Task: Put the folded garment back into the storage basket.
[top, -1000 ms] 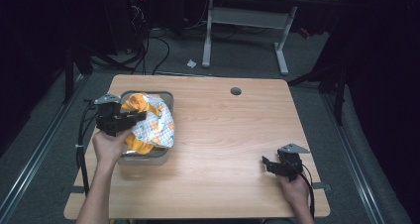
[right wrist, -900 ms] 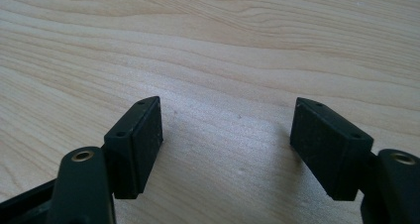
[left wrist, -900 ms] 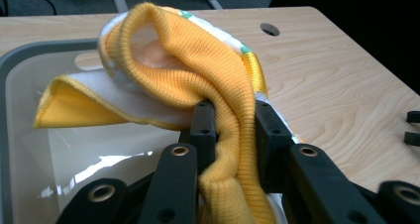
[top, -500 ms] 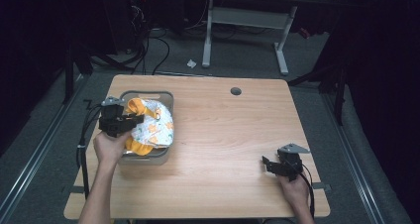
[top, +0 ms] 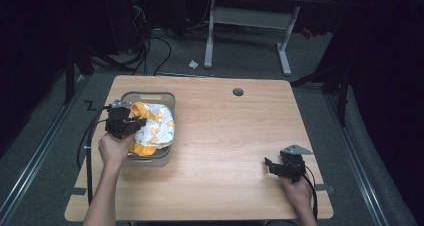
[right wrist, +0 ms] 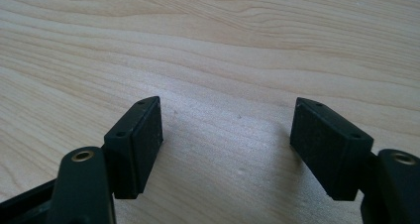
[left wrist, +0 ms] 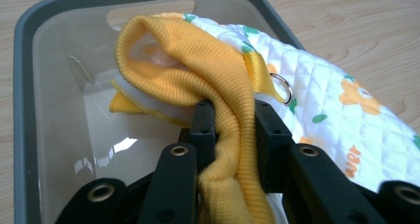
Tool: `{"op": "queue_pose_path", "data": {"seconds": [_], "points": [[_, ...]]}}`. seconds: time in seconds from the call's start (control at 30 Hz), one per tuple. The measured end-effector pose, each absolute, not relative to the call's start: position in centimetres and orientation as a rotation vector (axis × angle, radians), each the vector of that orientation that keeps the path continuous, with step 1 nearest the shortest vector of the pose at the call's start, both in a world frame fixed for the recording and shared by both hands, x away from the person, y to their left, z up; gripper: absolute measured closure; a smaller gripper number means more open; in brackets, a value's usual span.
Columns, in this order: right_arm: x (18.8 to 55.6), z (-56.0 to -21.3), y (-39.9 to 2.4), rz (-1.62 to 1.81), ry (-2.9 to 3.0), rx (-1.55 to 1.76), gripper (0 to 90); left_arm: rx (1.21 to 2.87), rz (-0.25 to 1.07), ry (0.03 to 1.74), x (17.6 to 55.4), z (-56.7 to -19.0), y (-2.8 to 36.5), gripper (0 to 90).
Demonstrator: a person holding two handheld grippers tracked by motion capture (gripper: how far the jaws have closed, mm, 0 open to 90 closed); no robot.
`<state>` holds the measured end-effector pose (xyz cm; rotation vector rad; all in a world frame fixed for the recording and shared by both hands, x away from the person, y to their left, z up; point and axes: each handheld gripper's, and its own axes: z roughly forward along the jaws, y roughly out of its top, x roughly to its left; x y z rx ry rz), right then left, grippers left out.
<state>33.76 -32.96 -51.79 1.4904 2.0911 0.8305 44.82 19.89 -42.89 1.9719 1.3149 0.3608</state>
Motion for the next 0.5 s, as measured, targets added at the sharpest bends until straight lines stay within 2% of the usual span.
{"op": "queue_pose_path", "data": {"seconds": [0.5], "points": [[33.8,-51.8,-33.0,0.831,2.091,1.49,28.9,2.103,0.436,1.343,45.6,-44.3,18.7,72.7]]}}
